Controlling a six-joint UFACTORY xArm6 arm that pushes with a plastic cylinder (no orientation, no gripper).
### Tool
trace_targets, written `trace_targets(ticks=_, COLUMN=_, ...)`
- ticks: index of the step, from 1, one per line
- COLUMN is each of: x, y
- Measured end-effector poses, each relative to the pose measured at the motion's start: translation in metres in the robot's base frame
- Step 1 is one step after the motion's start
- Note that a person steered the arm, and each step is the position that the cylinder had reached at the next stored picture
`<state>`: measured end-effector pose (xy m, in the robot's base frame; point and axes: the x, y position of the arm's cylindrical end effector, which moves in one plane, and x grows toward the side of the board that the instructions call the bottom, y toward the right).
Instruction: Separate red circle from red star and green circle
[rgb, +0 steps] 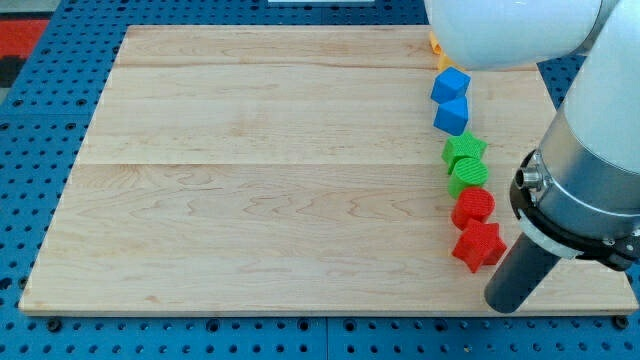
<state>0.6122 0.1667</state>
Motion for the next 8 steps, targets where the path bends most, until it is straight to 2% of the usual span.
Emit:
trace_targets(ticks=2, x=-0.006, y=0.043)
trace_targets(ticks=3, x=-0.031, y=0.044)
trace_targets(ticks=4, x=-0.052, y=0.019)
trace_targets(ticks=5, x=-0.07, y=0.061)
trace_targets(ticks=6, x=-0.104, y=0.043)
trace_targets(ticks=8, x=-0.085, y=-0.043)
